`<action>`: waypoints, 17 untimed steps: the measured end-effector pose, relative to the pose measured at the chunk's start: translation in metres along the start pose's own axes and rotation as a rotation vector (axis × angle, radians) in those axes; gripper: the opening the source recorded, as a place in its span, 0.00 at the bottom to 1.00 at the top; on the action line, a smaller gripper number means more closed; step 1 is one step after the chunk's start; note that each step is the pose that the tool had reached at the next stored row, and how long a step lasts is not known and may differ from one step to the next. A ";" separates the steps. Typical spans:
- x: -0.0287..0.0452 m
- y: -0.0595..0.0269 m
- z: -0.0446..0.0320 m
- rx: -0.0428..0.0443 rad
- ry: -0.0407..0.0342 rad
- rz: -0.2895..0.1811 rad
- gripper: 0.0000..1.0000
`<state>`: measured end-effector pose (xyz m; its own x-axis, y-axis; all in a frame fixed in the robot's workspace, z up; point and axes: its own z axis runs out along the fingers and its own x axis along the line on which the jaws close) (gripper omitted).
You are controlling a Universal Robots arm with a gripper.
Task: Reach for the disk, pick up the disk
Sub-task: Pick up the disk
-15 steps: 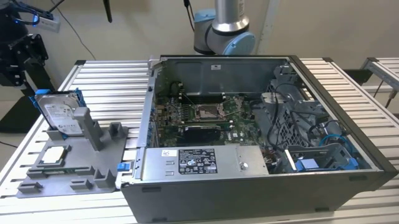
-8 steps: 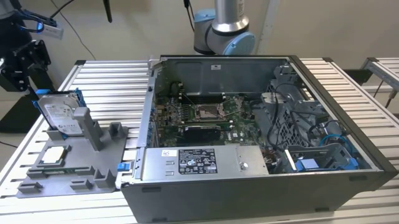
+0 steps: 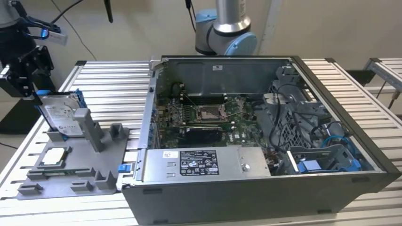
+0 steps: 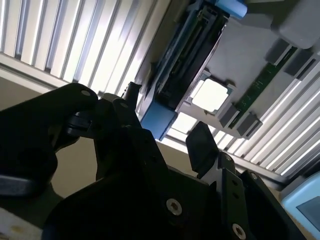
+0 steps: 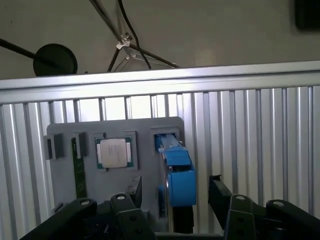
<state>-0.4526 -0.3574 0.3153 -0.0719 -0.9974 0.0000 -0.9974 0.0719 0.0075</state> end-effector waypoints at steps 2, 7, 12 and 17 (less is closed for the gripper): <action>0.0000 -0.0002 0.0030 -0.0008 0.0001 -0.007 1.00; 0.0000 -0.0004 0.0097 -0.0022 0.0003 -0.021 1.00; 0.0000 -0.0004 0.0126 -0.0025 0.0003 -0.024 1.00; 0.0000 -0.0004 0.0130 -0.0024 0.0003 -0.024 1.00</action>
<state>-0.4523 -0.3574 0.3023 -0.0478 -0.9989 0.0001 -0.9988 0.0478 0.0099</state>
